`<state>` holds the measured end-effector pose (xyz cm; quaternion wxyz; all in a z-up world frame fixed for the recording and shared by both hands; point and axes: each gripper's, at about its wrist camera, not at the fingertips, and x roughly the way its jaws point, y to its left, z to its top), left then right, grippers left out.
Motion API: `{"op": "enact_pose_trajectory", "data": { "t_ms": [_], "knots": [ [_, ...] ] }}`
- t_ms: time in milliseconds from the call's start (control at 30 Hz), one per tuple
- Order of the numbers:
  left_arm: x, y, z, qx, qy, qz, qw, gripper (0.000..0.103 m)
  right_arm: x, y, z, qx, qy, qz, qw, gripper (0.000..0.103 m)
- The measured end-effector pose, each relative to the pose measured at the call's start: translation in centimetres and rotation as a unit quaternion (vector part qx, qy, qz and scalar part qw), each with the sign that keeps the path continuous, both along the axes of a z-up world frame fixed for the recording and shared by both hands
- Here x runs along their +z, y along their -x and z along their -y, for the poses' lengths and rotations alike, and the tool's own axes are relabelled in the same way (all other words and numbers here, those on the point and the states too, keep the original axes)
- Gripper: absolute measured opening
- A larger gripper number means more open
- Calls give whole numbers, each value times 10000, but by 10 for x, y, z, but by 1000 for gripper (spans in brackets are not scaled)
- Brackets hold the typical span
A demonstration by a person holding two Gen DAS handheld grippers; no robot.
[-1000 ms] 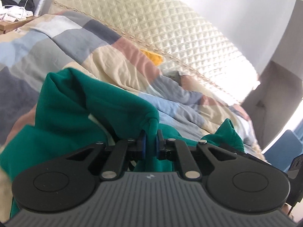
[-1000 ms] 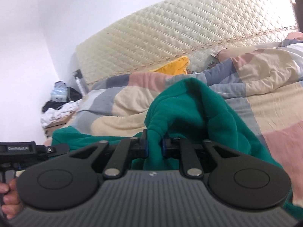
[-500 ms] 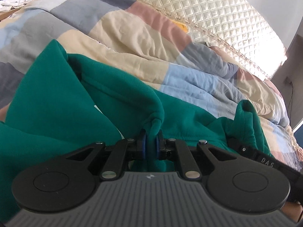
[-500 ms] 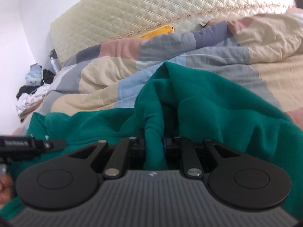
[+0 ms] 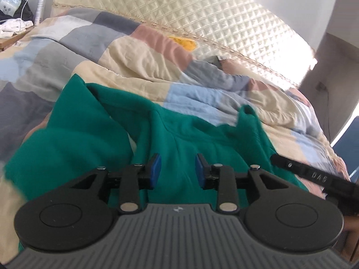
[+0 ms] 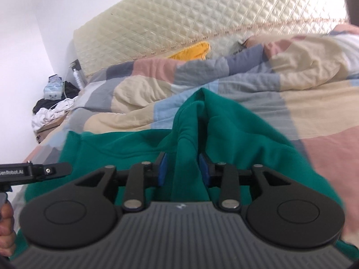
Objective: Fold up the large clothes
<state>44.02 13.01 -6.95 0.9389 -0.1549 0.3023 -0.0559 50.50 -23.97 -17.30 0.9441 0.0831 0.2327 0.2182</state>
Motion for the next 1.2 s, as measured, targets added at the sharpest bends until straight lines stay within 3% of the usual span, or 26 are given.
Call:
{"op": "enact_pose_trajectory", "data": {
  "t_ms": [300, 600, 833, 1033, 1200],
  "knots": [
    [30, 119, 38, -131, 79, 115, 9998, 37, 29, 106, 33, 127, -229, 77, 9996, 36],
    [31, 202, 64, -199, -282, 84, 9994, 37, 38, 192, 39, 430, -250, 200, 9986, 36],
    [19, 201, 66, -179, -312, 44, 9993, 37, 18, 203, 28, 487, -91, 204, 9986, 36],
    [3, 173, 63, -196, -416, -38, 9989, 37, 0, 187, 20, 481, -252, 55, 9985, 36],
    [-15, 147, 58, -203, -356, -134, 9991, 39, -5, 169, 5, 550, 55, 154, 9984, 36]
  ]
}}
